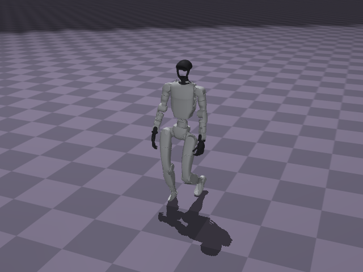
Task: Walk
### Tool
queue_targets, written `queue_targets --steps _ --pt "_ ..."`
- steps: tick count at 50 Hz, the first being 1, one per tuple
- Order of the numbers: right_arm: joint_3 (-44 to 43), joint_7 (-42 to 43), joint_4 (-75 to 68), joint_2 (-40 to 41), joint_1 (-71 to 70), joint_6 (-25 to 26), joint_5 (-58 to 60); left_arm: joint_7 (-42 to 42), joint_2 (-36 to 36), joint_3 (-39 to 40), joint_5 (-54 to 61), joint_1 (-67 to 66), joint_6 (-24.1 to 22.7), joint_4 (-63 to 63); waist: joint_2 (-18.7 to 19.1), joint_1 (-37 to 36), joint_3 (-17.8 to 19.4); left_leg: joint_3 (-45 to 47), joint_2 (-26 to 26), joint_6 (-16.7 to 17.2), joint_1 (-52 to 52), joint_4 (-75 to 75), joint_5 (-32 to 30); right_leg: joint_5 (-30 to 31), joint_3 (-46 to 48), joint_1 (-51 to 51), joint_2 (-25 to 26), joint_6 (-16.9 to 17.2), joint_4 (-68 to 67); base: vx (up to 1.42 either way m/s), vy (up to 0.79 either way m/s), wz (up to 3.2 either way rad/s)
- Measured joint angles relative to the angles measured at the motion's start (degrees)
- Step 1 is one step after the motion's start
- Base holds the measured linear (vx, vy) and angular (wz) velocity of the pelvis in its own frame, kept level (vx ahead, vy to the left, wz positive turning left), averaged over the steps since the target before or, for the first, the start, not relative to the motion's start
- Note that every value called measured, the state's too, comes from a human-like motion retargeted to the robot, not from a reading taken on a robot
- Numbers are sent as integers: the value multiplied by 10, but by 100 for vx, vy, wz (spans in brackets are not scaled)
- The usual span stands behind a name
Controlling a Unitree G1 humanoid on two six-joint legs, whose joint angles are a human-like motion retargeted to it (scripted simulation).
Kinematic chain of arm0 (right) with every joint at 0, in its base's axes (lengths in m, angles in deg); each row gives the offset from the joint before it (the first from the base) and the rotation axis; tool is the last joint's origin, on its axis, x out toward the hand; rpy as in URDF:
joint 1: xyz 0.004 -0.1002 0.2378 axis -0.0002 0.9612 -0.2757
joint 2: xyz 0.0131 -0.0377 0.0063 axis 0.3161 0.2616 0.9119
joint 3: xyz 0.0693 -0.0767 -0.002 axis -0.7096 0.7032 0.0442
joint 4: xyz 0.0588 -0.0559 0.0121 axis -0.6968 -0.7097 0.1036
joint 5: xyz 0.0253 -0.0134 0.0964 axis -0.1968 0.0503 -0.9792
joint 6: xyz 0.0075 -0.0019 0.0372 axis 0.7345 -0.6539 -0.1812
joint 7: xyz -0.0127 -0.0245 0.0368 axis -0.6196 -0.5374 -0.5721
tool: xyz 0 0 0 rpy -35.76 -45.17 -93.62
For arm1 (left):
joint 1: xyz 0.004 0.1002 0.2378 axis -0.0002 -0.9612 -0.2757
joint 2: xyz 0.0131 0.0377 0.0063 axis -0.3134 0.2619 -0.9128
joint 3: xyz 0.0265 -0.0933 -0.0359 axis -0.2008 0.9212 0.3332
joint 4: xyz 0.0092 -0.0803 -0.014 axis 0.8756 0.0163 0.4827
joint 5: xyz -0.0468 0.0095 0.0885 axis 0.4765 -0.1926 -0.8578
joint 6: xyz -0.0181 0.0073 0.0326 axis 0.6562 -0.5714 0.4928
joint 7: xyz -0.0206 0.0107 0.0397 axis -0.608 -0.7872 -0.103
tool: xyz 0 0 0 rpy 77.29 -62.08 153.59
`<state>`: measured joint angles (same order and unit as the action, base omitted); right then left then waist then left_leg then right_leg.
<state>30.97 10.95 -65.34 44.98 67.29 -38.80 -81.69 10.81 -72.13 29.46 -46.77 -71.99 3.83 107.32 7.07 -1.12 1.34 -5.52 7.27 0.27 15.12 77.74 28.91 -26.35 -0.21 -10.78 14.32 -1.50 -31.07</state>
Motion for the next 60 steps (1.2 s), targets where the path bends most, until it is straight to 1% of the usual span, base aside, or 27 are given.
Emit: queue_targets --steps 2,5,7,10,12,13,14,19,23,25,28,30,32,33,36,37,38,40,42,46,49,52,60 --pt "1 3 13 -3 -15 -3 2 4 3 2 1 -15 1 -1 -10 -15 3 17 1 -16 42 -30 30 -9 -9 35 -6 1 24 56 -8 -2" --pt "3 6 38 -9 -37 -10 -2 8 8 10 9 -36 0 -2 -26 -33 3 35 -9 -24 92 -121 52 -22 -24 81 -19 3 60 58 -6 -8" --pt "6 7 57 -14 -49 -17 -6 7 12 15 14 -47 -2 0 -37 -40 -2 40 -27 -19 115 -209 44 -31 -33 104 -32 5 81 59 -3 -14" --pt "15 4 85 -21 -64 -24 -7 5 16 22 20 -59 -5 5 -56 -43 -15 34 -65 -5 134 -365 11 -43 -40 129 -57 9 108 57 -1 -10" --pt "19 2 100 -22 -67 -29 -6 4 18 26 23 -68 -6 6 -57 -44 -22 20 -77 3 147 -427 4 -58 -41 136 -59 9 97 54 1 -8" --pt "21 -1 108 -24 -73 -29 -7 5 17 29 25 -66 -6 8 -69 -42 -30 19 -93 4 129 -511 -27 -60 -43 139 -75 11 106 55 2 -2" --pt "22 -2 114 -24 -74 -30 -6 5 17 32 26 -67 -6 9 -74 -41 -35 17 -101 4 127 -541 -38 -66 -44 141 -81 11 100 54 3 -3" --pt "27 -5 122 -13 -57 -34 -3 -2 19 45 34 -74 -4 14 -87 -38 -55 17 -129 0 145 -492 -66 -97 -46 141 -97 16 12 51 6 -8" --pt "26 -14 104 1 -32 -28 -1 -7 16 62 50 -64 0 13 -114 -33 -66 35 -163 -16 139 -438 -89 -96 -57 129 -125 37 -96 49 9 -7" --pt "21 -28 79 11 -38 -25 -1 -5 1 72 67 -36 4 13 -156 -32 -59 52 -201 -31 85 -513 -123 -86 -71 114 -169 56 -164 46 10 -4" --pt "22 -34 55 17 -14 -19 0 -10 -7 73 78 -23 1 -4 -174 -15 -65 60 -228 -46 72 -498 -109 -61 -66 80 -199 73 -258 40 9 14" --pt "22 -37 39 18 -6 -16 0 -14 -17 72 82 -5 1 -18 -181 -5 -68 63 -238 -50 54 -513 -107 -59 -61 47 -217 74 -308 37 7 5" --pt "19 -35 27 17 -1 -15 0 -20 -28 69 82 15 0 -33 -180 7 -70 60 -241 -48 30 -544 -112 -76 -53 13 -231 65 -332 35 4 -3" --pt "16 -35 21 14 -5 -15 -1 -22 -34 69 82 32 1 -41 -172 10 -69 54 -235 -46 5 -588 -127 -83 -49 -5 -230 57 -330 34 2 -7" --pt "15 -25 16 12 11 -15 -3 -34 -49 63 78 53 -4 -65 -171 32 -69 50 -242 -40 -17 -596 -119 -129 -40 -46 -248 41 -316 30 0 9" --pt "14 -22 15 10 13 -15 -4 -38 -54 62 78 63 -5 -73 -164 37 -68 46 -235 -37 -28 -606 -119 -138 -37 -56 -243 35 -296 30 -4 -4" --pt "12 -20 13 7 9 -14 -6 -40 -60 63 78 78 -5 -80 -146 39 -66 38 -217 -32 -48 -635 -125 -136 -33 -62 -223 28 -262 29 -4 -6" --pt "11 -15 11 6 18 -14 -6 -48 -67 59 78 91 -10 -95 -145 50 -65 32 -219 -29 -59 -637 -121 -144 -40 -79 -221 27 -226 26 -5 5" --pt "8 -14 6 4 15 -11 -8 -51 -75 58 79 111 -13 -110 -123 53 -61 20 -194 -24 -84 -668 -126 -121 -46 -76 -186 24 -156 25 -6 4" --pt "5 -15 -2 5 26 -8 -8 -51 -78 47 76 122 -21 -134 -127 61 -64 7 -201 -26 -99 -662 -115 -95 -74 -76 -174 34 -101 20 -5 16" --pt "2 -21 -6 6 26 -6 -6 -41 -74 37 69 124 -24 -143 -123 57 -64 -1 -194 -29 -118 -667 -108 -74 -79 -53 -162 36 -64 18 -5 1" --pt "-1 -26 -4 5 24 -5 -3 -27 -65 26 58 117 -25 -143 -120 50 -61 -7 -186 -31 -141 -675 -100 -68 -74 -21 -157 34 -34 17 -4 -2" --pt "3 -30 24 -3 3 -11 0 15 -29 -11 13 77 -14 -80 -111 35 -47 -16 -165 -33 -193 -698 -87 -52 -53 59 -146 39 49 14 -1 -1"
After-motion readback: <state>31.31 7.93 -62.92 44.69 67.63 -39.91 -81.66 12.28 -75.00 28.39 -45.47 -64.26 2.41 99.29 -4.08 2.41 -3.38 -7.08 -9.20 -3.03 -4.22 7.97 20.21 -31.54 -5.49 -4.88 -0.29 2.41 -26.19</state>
